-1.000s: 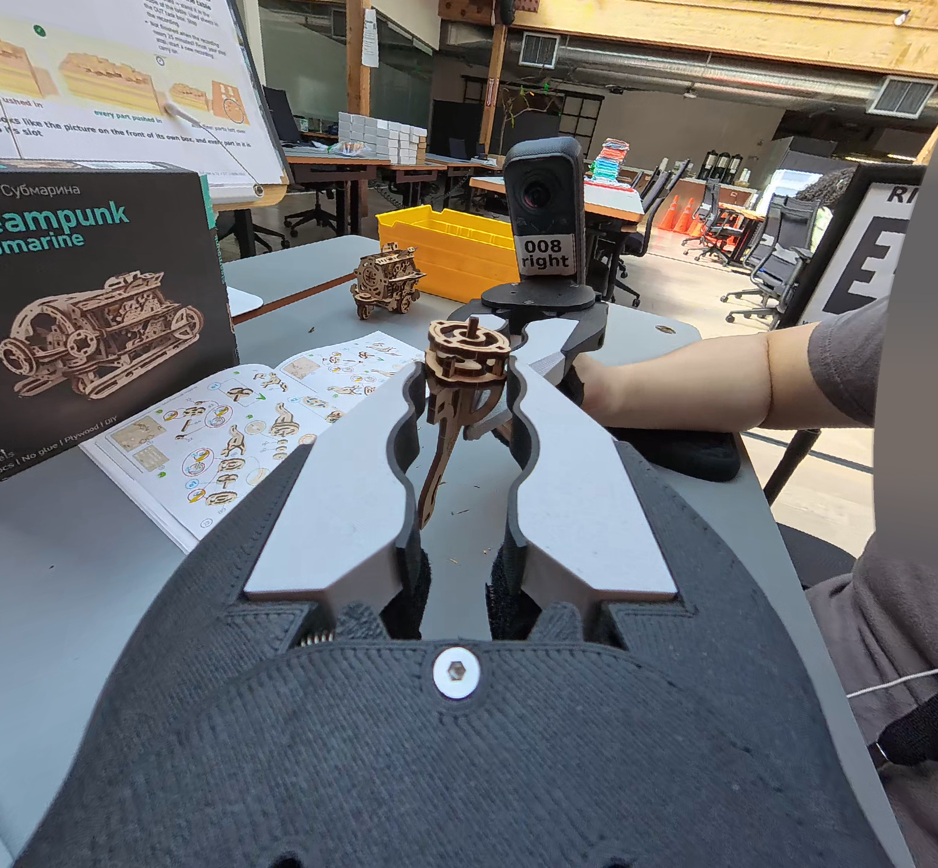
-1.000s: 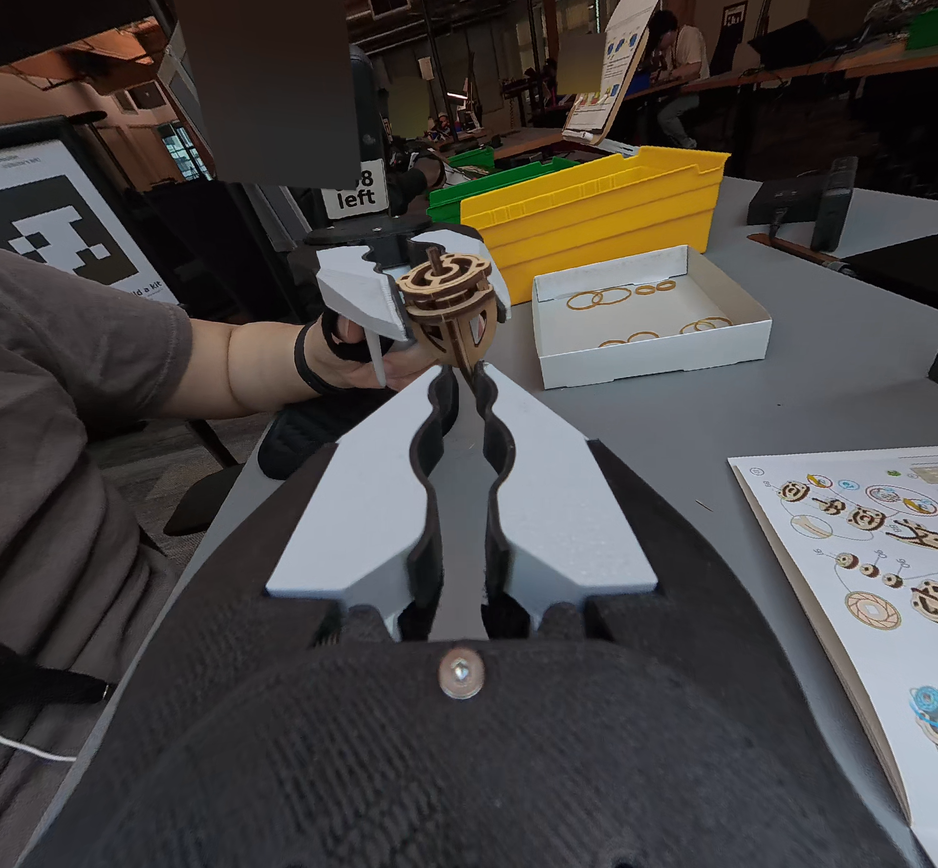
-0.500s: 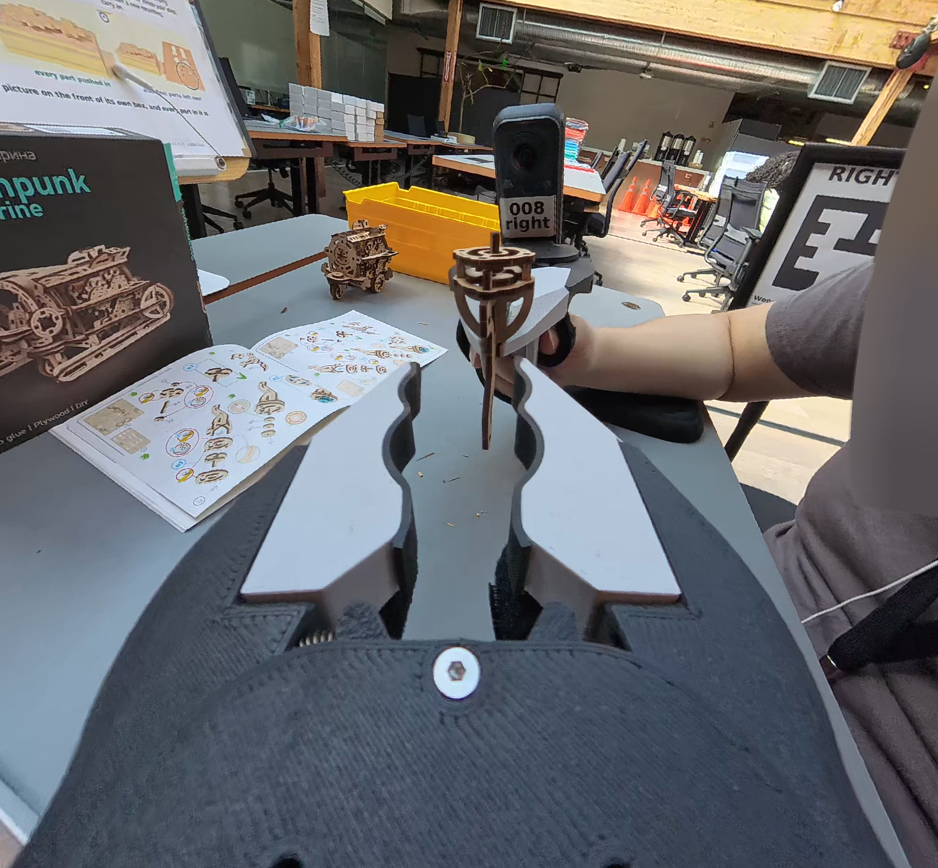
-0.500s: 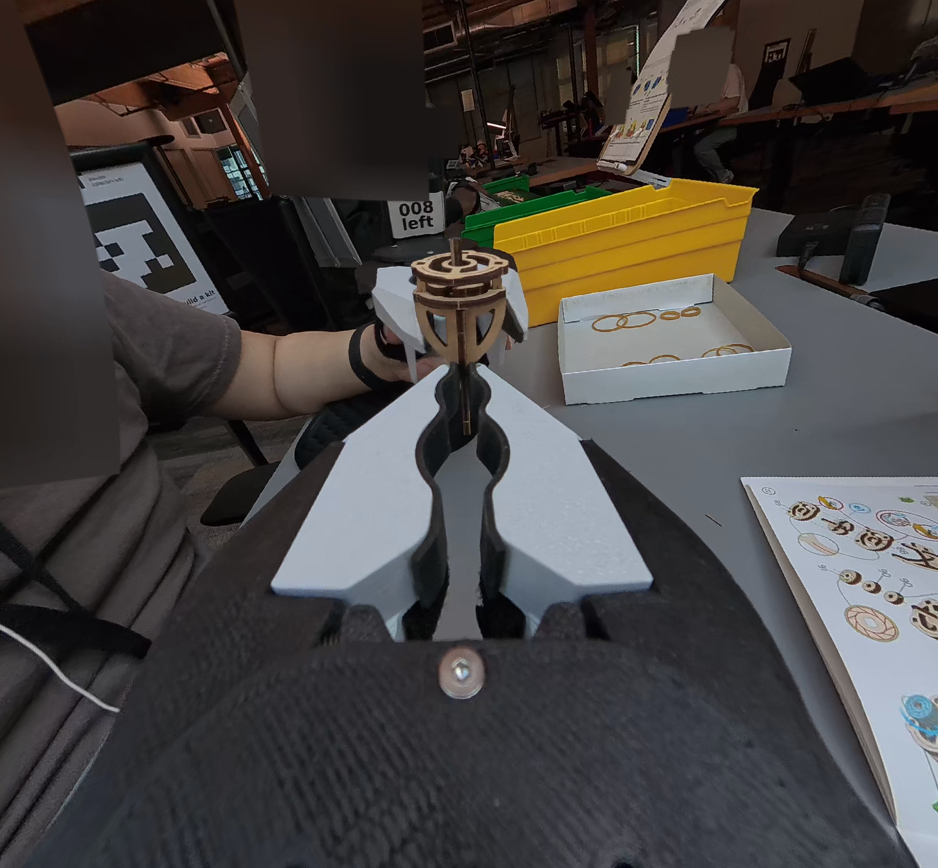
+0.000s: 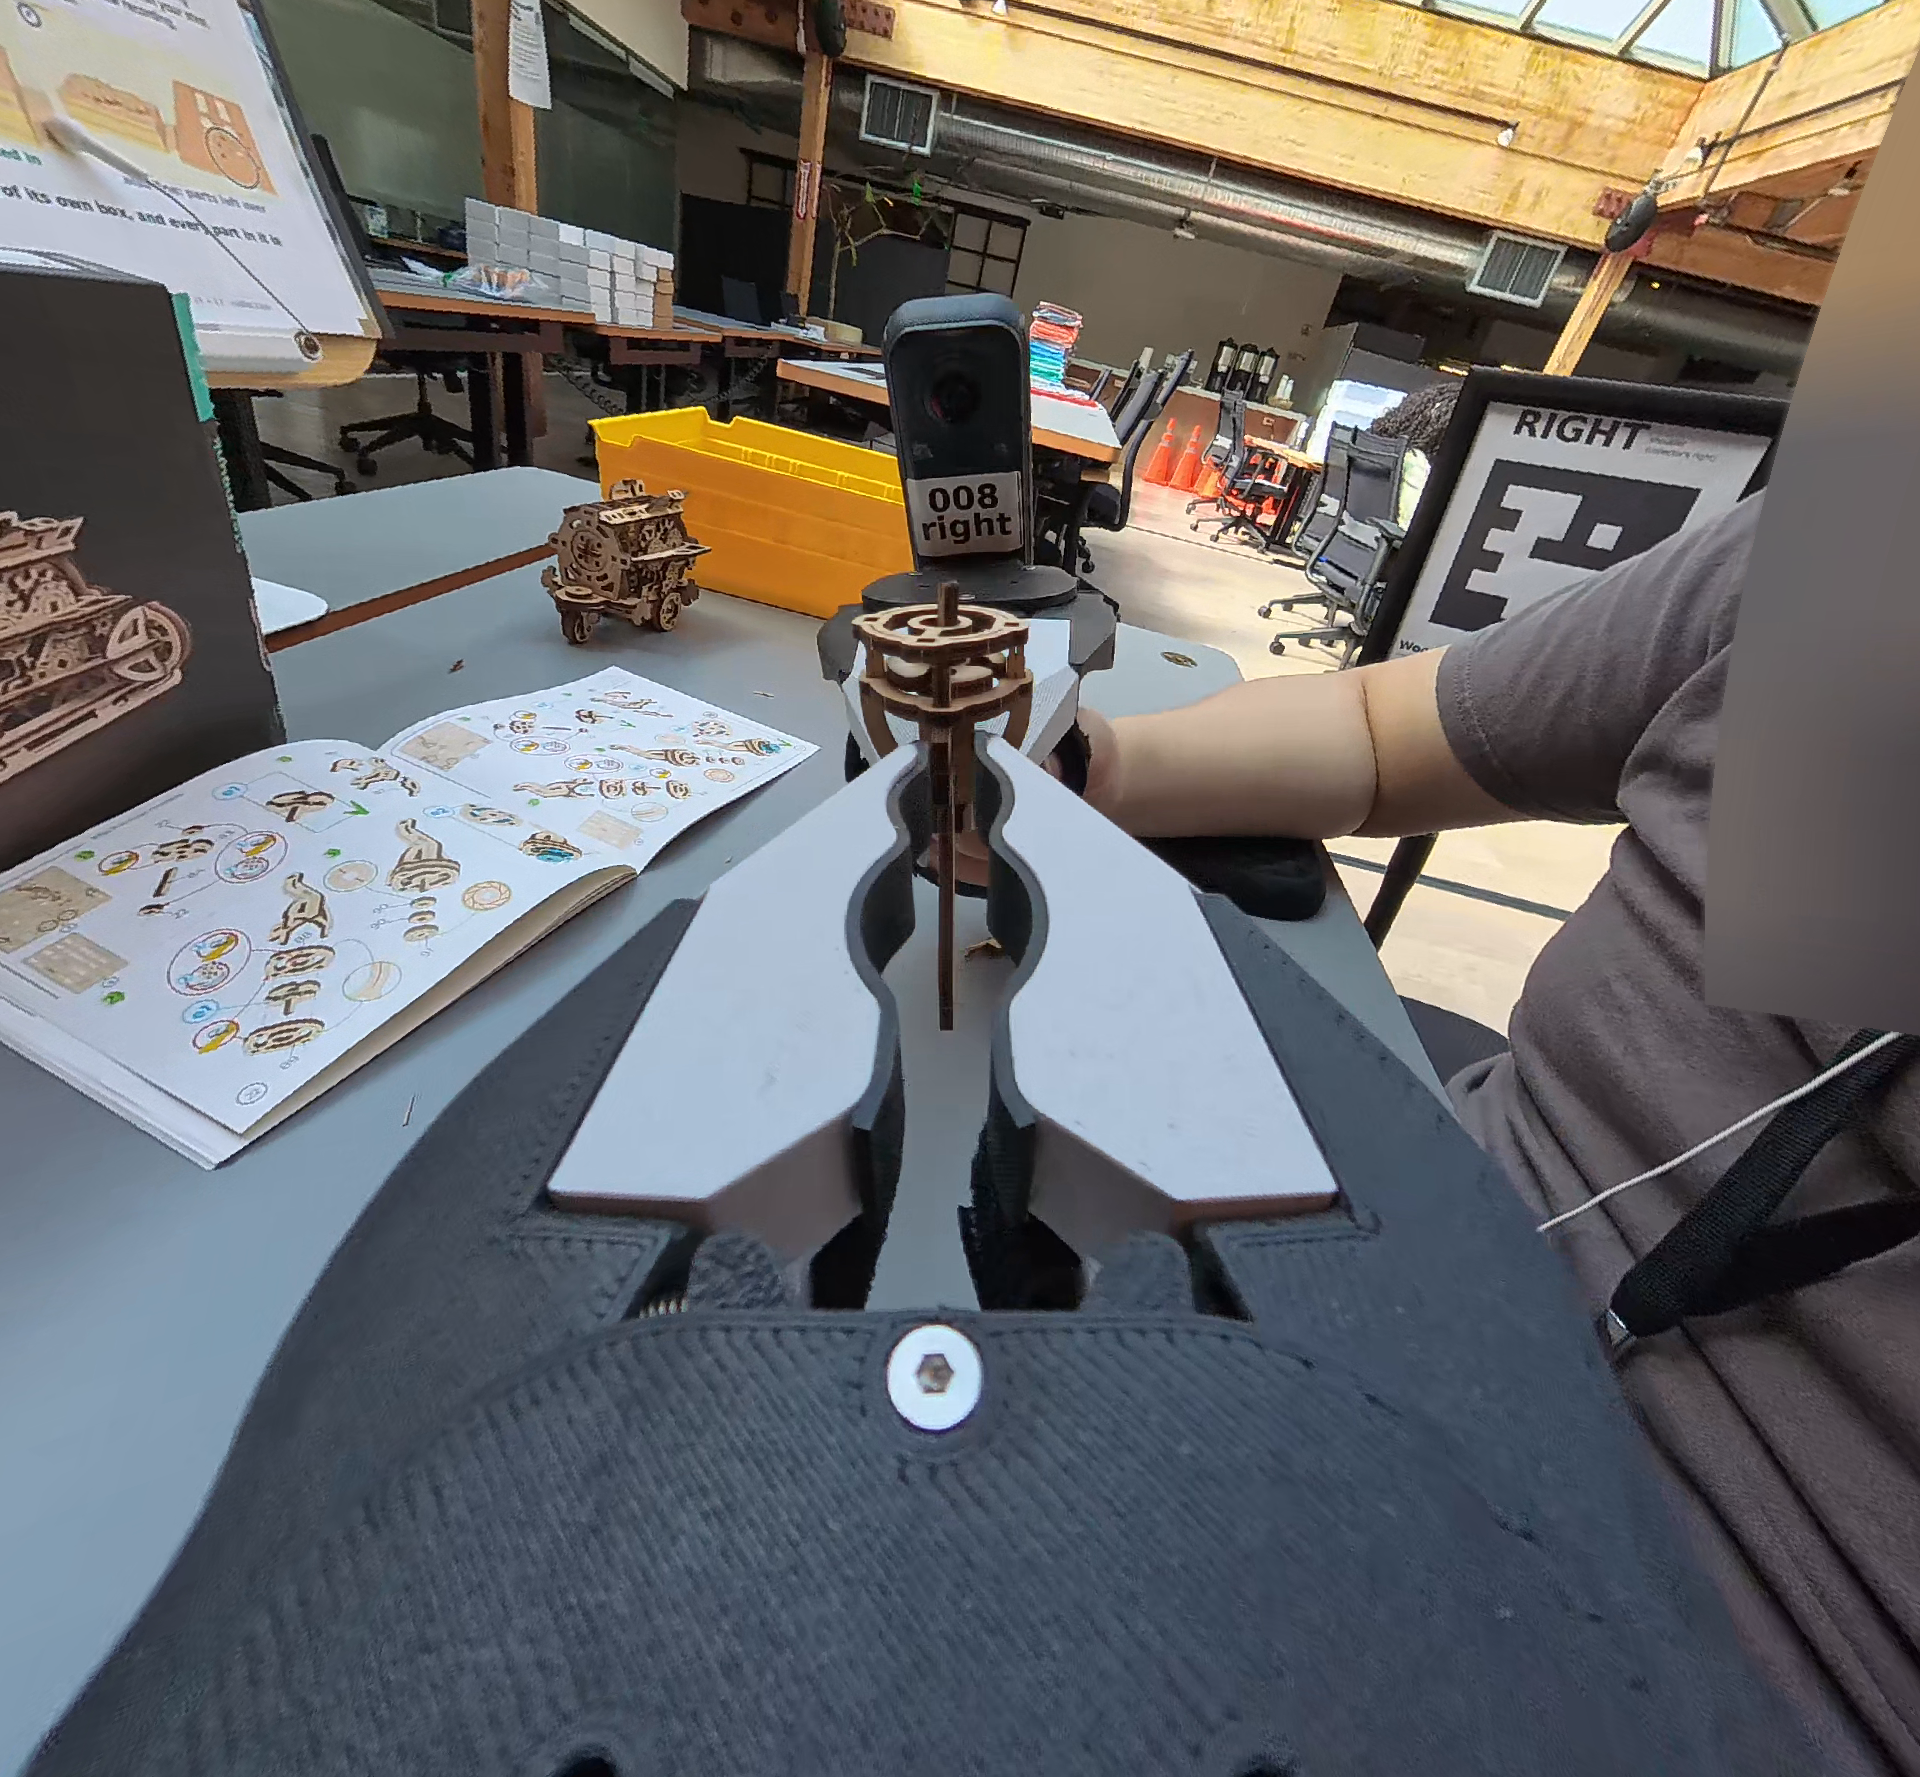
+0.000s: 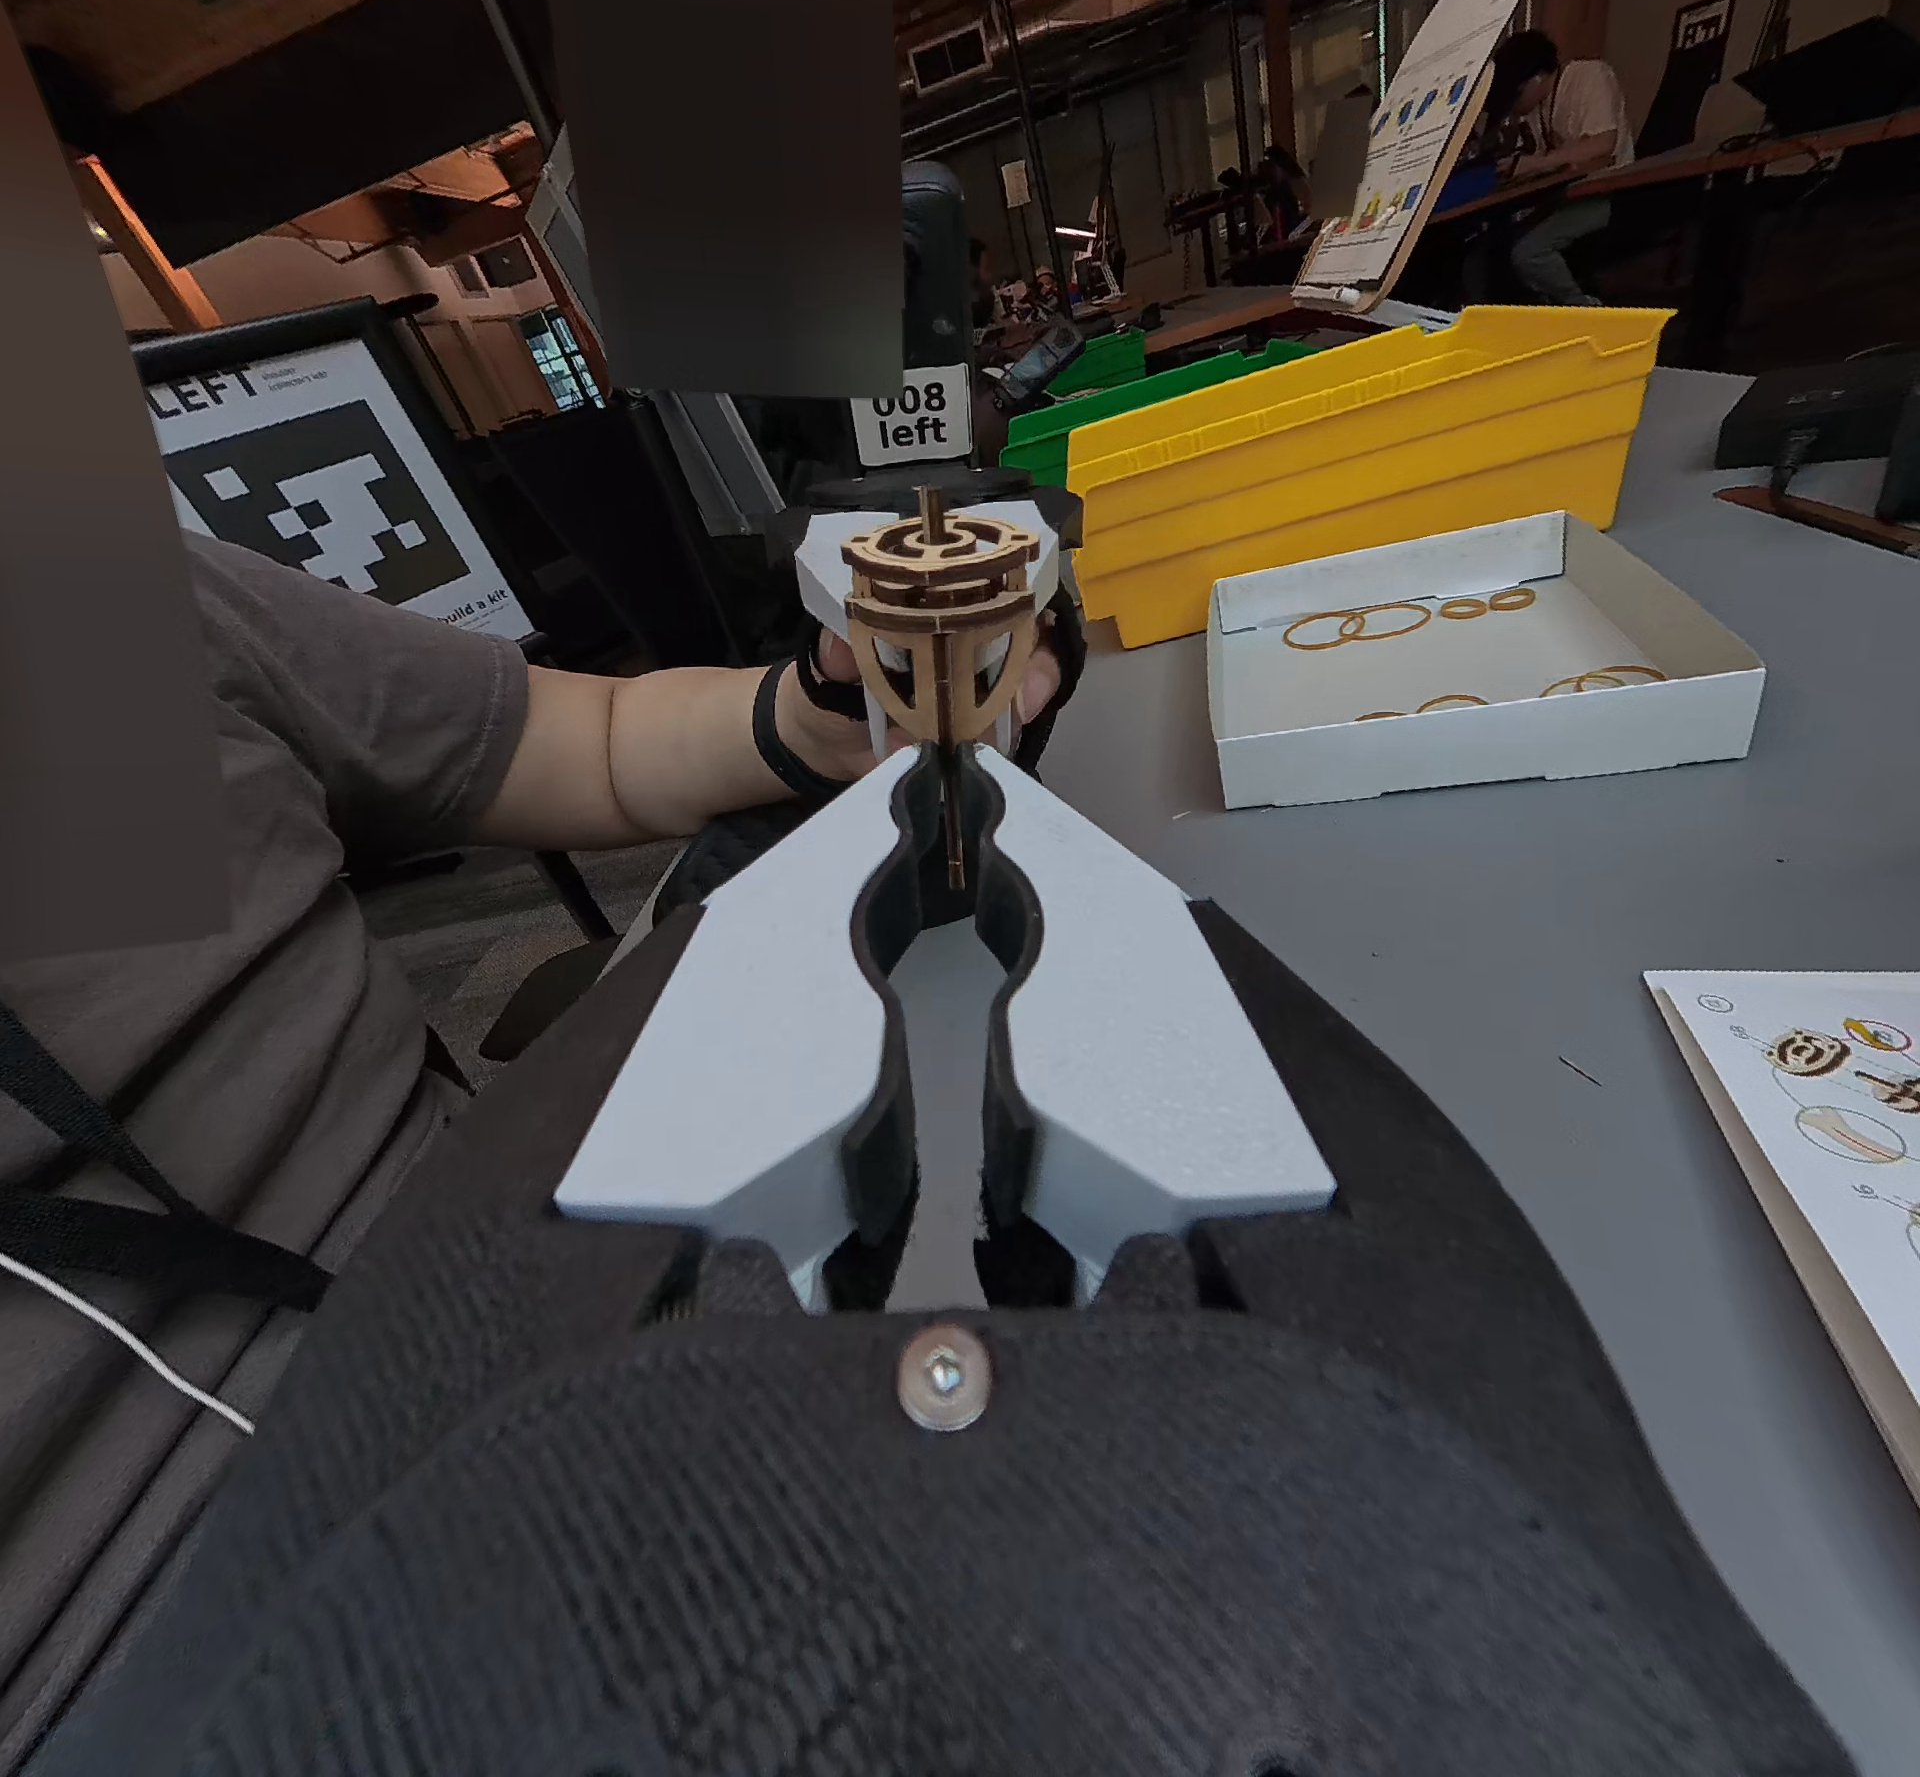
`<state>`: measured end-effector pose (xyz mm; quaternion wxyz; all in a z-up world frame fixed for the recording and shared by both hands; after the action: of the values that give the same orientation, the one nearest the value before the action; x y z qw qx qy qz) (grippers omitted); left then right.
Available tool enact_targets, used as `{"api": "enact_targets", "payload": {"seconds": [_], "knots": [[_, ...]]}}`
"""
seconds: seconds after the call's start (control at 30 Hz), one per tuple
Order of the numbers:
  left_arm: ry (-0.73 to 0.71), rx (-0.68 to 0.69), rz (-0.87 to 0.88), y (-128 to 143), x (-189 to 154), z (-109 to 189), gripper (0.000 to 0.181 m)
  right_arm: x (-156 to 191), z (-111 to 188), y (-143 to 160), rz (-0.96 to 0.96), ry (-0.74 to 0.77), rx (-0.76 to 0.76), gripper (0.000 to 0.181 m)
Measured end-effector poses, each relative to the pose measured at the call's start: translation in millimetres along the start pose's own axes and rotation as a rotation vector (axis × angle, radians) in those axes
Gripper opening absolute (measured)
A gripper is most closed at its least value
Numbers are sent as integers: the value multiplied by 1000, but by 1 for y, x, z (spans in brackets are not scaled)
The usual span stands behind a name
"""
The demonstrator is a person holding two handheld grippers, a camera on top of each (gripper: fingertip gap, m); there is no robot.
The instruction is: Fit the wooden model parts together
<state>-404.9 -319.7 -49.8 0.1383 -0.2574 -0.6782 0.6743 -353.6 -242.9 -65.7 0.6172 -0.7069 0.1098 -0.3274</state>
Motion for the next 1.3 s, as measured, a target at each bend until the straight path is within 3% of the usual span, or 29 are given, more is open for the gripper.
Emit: {"api": "enact_targets", "payload": {"seconds": [0.27,0.37,0.6,0.8,1.0,1.3], "knots": [[14,23,-93,10,1,1,0,-1,-2,7,48,1,41,2],[14,40,-152,20,4,-2,0,-4,6,7,43,6,86,36],[30,57,-227,33,4,-10,0,3,27,-15,115,90,-22,52],[37,58,-357,42,5,-12,0,10,21,-9,214,101,-1,53],[74,91,-316,48,3,-16,0,9,16,4,239,84,48,45],[77,77,-296,47,4,-15,0,7,20,0,194,84,31,42]]}}
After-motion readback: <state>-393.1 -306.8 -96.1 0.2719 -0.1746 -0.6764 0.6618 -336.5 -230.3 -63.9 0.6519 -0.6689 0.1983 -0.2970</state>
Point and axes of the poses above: each gripper's, where its closed fingertips meet, z back along the fingers, y out of its underside, x = y × z across the jaws, the point moved 5 cm from there along z, back along the fingers, and after that the axes turned 3 degrees about -z, right-handed, at the moved point
